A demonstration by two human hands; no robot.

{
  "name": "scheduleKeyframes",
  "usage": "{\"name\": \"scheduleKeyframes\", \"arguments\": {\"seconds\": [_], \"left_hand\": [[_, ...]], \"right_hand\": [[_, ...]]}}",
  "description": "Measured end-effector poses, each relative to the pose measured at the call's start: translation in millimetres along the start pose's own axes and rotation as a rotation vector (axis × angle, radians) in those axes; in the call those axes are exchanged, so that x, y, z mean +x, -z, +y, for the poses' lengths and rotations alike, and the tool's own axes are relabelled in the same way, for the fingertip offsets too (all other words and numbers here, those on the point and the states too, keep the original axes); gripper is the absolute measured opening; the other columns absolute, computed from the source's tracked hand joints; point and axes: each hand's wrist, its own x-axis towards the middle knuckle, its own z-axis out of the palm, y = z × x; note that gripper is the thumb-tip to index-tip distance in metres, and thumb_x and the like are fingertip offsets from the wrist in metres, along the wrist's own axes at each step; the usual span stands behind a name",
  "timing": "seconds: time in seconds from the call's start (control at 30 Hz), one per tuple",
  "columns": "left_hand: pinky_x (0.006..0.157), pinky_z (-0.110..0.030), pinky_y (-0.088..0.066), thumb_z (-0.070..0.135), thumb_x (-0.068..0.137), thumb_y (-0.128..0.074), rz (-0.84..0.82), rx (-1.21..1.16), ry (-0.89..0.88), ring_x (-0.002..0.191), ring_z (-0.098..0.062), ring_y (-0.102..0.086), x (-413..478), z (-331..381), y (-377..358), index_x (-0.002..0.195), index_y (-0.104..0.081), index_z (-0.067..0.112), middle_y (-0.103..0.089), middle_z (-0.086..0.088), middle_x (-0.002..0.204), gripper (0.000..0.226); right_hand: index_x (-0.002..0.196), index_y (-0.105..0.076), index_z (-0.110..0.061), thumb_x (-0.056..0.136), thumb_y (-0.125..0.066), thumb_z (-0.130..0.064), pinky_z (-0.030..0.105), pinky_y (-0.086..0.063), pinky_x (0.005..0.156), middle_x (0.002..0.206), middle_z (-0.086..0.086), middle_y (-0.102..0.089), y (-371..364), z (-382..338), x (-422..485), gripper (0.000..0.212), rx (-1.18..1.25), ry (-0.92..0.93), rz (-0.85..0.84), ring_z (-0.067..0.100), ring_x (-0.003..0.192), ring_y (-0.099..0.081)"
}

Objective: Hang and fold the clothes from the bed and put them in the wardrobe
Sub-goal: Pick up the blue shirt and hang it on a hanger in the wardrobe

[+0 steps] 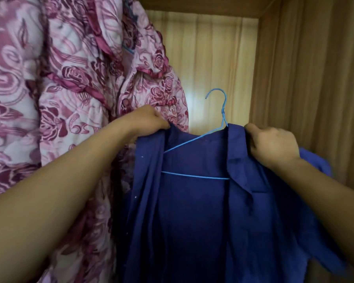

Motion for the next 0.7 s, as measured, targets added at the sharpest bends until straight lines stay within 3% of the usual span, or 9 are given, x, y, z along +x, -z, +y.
{"name": "scheduleKeyframes", "arguments": {"seconds": [0.07,0.2,0.3,0.4,0.5,0.6,0.7], "left_hand": [[0.059,-0.027,-0.038,0.022,0.090,-0.071,-0.077,-0.148,-0.132,0.066,-0.012,-0.051,0.3,18.1,-18.4,0.062,-0.061,0.019,-0.056,0.010,0.057,0.029],[0.074,-0.031,-0.036,0.026,0.095,-0.066,-0.193,-0.275,-0.272,0.079,-0.013,-0.048,8.7,43.6,-51.3,0.086,-0.058,0.014,-0.054,-0.001,0.082,0.017],[0.069,-0.030,-0.039,0.024,0.095,-0.063,-0.126,-0.328,-0.318,0.076,-0.014,-0.049,26.7,60.7,-63.3,0.087,-0.053,0.011,-0.054,-0.003,0.081,0.018],[0.065,-0.028,-0.038,0.019,0.095,-0.062,-0.049,-0.385,-0.329,0.074,-0.015,-0.049,50.3,80.6,-66.1,0.086,-0.057,0.012,-0.055,-0.003,0.081,0.012],[0.062,-0.027,-0.038,0.019,0.094,-0.064,0.002,-0.386,-0.355,0.071,-0.014,-0.047,75.4,99.2,-61.9,0.081,-0.056,0.018,-0.054,0.002,0.077,0.015],[0.071,-0.033,-0.045,0.023,0.094,-0.065,0.044,-0.392,-0.367,0.073,-0.018,-0.053,95.6,110.7,-59.0,0.082,-0.056,0.020,-0.058,0.003,0.076,0.016],[0.087,-0.044,-0.043,0.030,0.094,-0.063,0.114,-0.340,-0.380,0.075,-0.018,-0.051,105.8,119.2,-64.7,0.084,-0.055,0.019,-0.055,0.009,0.073,0.017]], "right_hand": [[0.102,-0.056,-0.016,0.090,-0.054,-0.018,0.034,-0.043,0.053,0.073,0.007,-0.057,12.3,-3.6,9.9,0.012,0.055,-0.028,0.055,0.037,0.063,-0.059],[0.109,-0.061,-0.020,0.091,-0.053,-0.018,0.036,-0.040,0.058,0.092,0.009,-0.065,42.4,8.8,31.2,0.021,0.043,-0.058,0.102,0.039,0.078,-0.062],[0.119,-0.066,-0.019,0.096,-0.050,-0.018,0.040,-0.051,0.071,0.108,0.011,-0.068,64.9,23.6,43.2,0.028,0.061,-0.081,0.037,0.039,0.096,-0.063],[0.123,-0.065,-0.015,0.097,-0.048,-0.014,0.045,-0.052,0.079,0.111,0.013,-0.067,79.6,30.8,48.4,0.031,0.057,-0.112,0.003,0.040,0.101,-0.062],[0.111,-0.068,-0.005,0.088,-0.057,0.001,0.046,-0.050,0.076,0.097,0.018,-0.065,88.5,36.8,43.1,0.026,0.045,-0.059,0.178,0.044,0.092,-0.062],[0.098,-0.069,-0.002,0.087,-0.057,-0.002,0.048,-0.048,0.089,0.113,0.018,-0.066,88.7,37.0,35.1,0.016,0.076,0.056,0.322,0.042,0.106,-0.060],[0.100,-0.070,-0.008,0.097,-0.052,-0.019,0.050,-0.046,0.096,0.125,0.013,-0.061,88.3,38.7,34.4,0.021,0.124,0.124,0.288,0.038,0.116,-0.057]]}}
